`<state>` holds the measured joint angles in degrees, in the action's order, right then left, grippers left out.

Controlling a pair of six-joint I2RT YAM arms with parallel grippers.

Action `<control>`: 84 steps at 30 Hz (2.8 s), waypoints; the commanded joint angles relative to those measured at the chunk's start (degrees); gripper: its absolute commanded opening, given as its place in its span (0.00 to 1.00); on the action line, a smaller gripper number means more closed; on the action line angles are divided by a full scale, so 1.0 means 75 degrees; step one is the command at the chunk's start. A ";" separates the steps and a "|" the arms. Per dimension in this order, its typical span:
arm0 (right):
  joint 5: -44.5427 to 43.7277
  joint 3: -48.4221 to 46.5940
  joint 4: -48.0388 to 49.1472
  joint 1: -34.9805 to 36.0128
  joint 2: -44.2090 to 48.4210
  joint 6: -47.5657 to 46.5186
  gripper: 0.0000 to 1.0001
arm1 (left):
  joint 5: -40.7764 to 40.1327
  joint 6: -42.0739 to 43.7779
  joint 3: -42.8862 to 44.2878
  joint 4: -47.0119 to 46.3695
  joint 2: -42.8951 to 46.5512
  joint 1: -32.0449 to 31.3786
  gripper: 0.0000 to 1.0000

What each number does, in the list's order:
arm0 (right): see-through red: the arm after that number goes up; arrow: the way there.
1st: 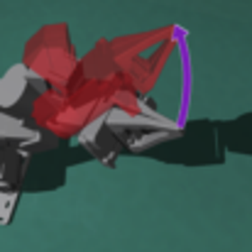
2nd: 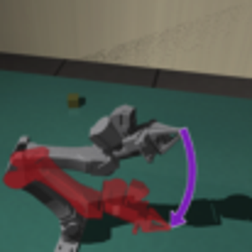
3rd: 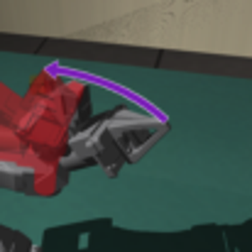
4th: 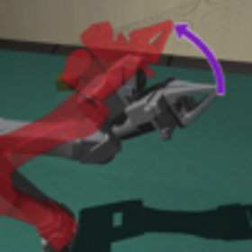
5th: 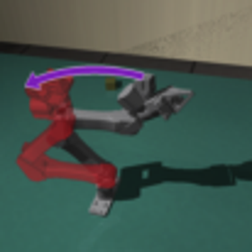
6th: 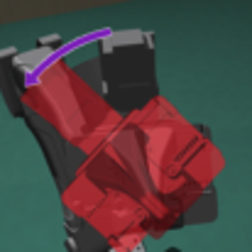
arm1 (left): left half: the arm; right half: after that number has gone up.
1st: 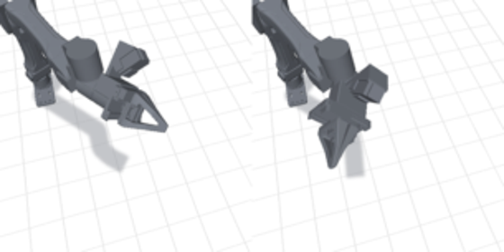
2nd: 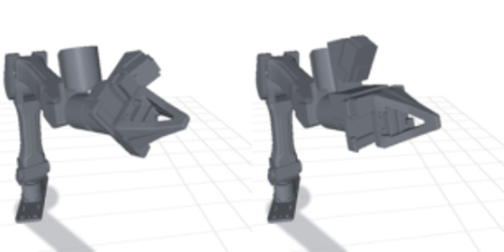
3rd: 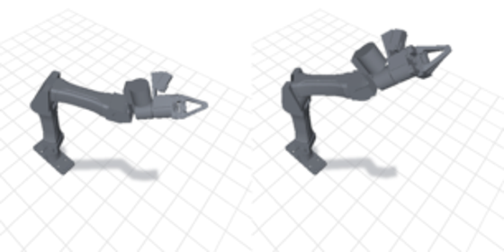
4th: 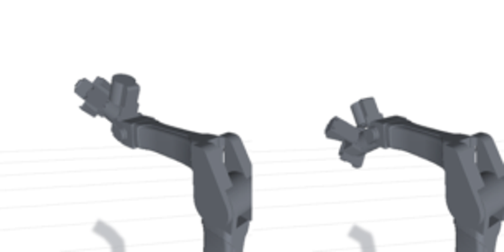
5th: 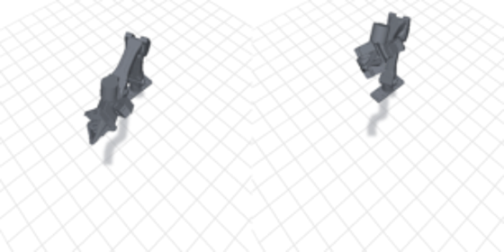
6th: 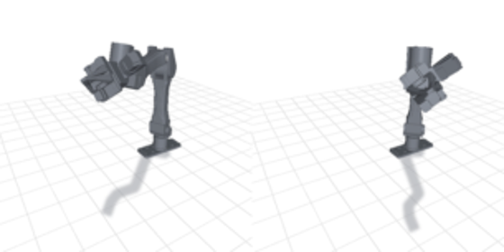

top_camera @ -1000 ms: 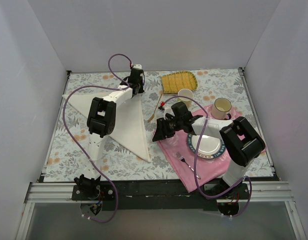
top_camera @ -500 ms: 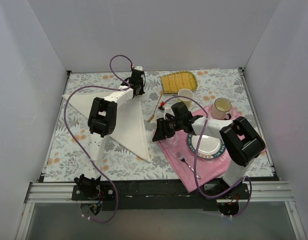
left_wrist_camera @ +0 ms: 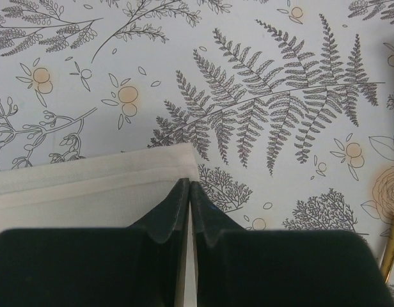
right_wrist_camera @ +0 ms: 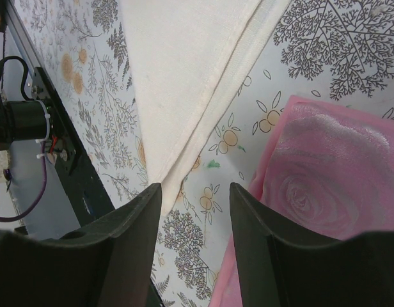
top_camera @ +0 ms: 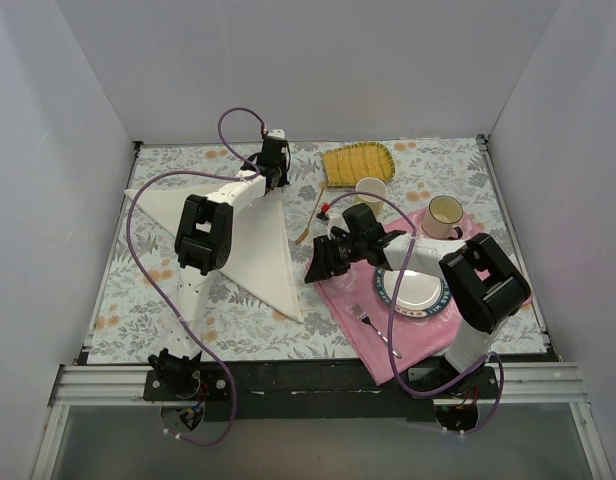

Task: Fold the napkin, place the utensils inside, and roll it up
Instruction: Fold the napkin, then grab a utensil with the right arm

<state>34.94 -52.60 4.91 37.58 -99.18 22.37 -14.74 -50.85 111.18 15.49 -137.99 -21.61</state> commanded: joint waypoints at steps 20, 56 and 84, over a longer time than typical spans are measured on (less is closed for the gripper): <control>0.0122 -0.1388 -0.0455 0.1164 -0.0907 -0.0568 0.52 | -0.0040 -0.1222 -0.1224 0.0491 0.2820 0.0513 0.34; -0.4728 -0.0828 -0.5773 0.1434 0.1854 -0.1226 0.66 | 0.3348 -0.3134 -0.5740 -0.0483 0.5917 0.2309 0.56; -0.6647 -0.7596 -0.6150 0.0298 -0.2709 0.2159 0.64 | 0.2962 -0.3579 -0.7581 0.0232 0.8086 0.0818 0.56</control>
<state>-7.35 -102.00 -38.46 39.66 -111.81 27.20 11.33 -76.60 55.42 14.28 -82.89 -15.66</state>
